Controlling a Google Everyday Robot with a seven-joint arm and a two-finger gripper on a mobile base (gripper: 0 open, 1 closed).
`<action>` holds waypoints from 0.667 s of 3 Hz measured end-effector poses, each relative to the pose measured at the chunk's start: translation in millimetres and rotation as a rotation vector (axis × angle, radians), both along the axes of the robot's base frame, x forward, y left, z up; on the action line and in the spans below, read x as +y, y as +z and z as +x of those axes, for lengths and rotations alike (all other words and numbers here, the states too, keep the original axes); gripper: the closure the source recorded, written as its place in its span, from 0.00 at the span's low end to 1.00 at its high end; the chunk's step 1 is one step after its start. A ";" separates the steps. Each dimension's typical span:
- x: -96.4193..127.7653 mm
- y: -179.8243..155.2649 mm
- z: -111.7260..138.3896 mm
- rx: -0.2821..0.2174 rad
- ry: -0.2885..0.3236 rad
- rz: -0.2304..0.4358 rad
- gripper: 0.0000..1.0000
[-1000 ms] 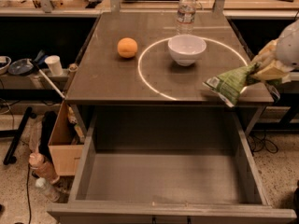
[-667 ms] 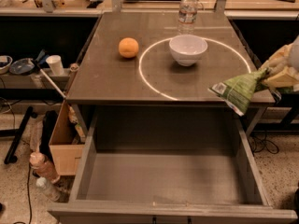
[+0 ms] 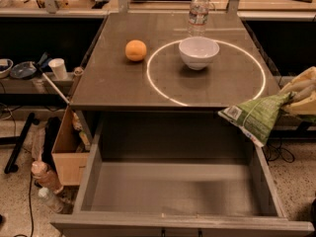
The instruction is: Place green jalapeno chip bag into top drawer
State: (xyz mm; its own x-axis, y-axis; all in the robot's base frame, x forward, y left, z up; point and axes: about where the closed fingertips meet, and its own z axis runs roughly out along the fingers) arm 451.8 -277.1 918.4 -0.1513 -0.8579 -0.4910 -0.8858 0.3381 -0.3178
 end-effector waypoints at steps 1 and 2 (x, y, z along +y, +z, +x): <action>31.6 -4.4 -11.8 0.019 0.098 0.068 1.00; 80.9 -5.4 -19.9 0.032 0.245 0.131 1.00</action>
Offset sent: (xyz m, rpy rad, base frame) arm -0.0276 0.1131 -0.0064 0.1947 0.0440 0.3629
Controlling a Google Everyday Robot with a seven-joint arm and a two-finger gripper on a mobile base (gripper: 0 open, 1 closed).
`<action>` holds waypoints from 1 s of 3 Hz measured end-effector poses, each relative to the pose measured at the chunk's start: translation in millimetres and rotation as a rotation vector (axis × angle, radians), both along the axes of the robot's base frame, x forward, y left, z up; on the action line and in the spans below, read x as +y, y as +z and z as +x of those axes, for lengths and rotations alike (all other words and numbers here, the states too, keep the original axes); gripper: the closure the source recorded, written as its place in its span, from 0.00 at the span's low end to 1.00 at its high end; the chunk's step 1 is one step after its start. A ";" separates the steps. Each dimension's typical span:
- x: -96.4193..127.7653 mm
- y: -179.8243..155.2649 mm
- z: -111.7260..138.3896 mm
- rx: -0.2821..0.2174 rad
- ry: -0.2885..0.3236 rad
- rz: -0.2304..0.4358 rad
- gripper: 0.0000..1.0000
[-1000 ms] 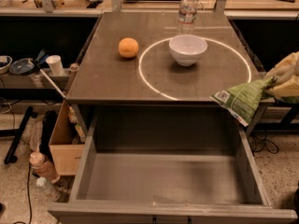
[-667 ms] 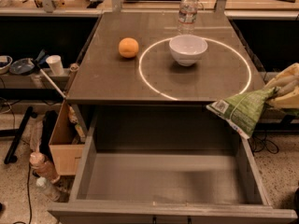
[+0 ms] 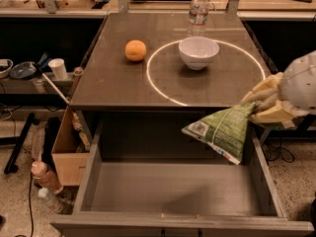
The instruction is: Place green jalapeno chip bag into top drawer
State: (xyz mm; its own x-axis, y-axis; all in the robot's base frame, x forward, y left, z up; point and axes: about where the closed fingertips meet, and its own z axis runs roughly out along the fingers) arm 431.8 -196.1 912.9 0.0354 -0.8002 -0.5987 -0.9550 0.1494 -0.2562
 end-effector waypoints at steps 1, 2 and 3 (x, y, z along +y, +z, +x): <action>22.5 -2.6 0.6 -0.004 0.040 0.010 1.00; 22.6 -3.6 1.0 -0.006 0.037 0.010 1.00; 23.9 -12.2 4.9 -0.023 0.014 0.010 1.00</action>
Offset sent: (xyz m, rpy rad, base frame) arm 0.0006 0.0199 -0.0023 0.0094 -0.0041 0.0351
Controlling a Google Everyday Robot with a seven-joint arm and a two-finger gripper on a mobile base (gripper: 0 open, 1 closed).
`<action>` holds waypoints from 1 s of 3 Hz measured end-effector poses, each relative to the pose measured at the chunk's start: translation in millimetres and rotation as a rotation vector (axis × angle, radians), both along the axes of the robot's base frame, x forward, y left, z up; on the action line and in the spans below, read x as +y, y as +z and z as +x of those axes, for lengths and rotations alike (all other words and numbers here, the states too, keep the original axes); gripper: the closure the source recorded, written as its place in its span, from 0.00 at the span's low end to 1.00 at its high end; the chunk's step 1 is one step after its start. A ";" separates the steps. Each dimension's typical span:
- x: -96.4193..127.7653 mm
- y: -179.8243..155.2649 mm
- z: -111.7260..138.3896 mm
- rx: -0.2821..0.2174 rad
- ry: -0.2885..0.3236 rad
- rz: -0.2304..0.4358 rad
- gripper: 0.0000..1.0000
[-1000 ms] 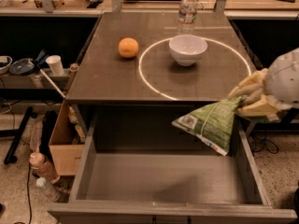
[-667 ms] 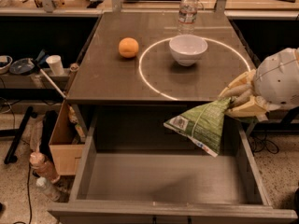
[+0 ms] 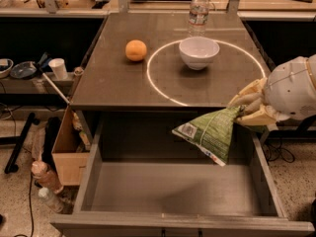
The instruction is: Place green jalapeno chip bag into top drawer
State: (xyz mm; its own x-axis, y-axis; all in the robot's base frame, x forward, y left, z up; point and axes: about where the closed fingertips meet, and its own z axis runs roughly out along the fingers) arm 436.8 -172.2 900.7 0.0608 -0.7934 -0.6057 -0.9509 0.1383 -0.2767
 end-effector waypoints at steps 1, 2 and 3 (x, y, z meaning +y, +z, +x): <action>1.0 -29.9 5.4 0.010 -0.033 -0.010 1.00; 0.6 -74.9 9.5 0.024 -0.074 -0.040 1.00; -0.5 -103.2 12.7 0.029 -0.087 -0.054 1.00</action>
Offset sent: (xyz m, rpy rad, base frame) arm 0.0136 -0.0029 -0.1113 -0.0613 0.0404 -0.1162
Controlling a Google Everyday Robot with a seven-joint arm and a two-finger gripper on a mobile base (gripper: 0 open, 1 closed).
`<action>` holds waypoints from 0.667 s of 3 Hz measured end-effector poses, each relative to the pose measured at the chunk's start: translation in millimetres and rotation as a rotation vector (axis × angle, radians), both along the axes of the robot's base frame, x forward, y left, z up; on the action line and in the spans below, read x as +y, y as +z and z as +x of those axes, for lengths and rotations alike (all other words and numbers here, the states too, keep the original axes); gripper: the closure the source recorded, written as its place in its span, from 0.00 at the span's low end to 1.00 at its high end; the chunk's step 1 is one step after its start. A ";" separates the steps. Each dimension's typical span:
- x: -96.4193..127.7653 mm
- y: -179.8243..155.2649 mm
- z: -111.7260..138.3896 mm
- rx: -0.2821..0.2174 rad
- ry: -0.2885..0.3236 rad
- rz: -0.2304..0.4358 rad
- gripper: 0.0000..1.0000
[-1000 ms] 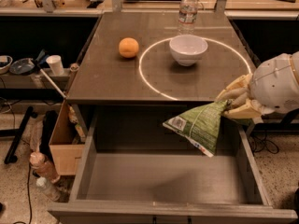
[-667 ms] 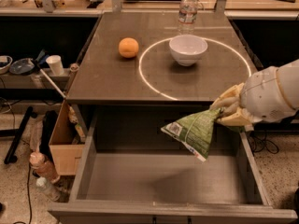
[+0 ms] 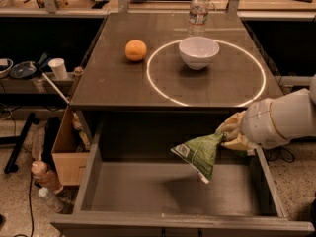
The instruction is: Place green jalapeno chip bag into top drawer
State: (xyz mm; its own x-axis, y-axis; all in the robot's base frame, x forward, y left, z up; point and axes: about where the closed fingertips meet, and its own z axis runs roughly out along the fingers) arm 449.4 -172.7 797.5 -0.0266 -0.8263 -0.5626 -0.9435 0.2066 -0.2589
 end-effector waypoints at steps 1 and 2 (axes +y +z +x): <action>-1.1 -23.5 2.9 0.015 -0.010 0.001 1.00; -1.2 -51.4 3.0 0.046 -0.017 0.007 1.00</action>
Offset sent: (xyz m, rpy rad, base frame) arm 0.0044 -0.0033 -0.0722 0.0188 0.0703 -0.0230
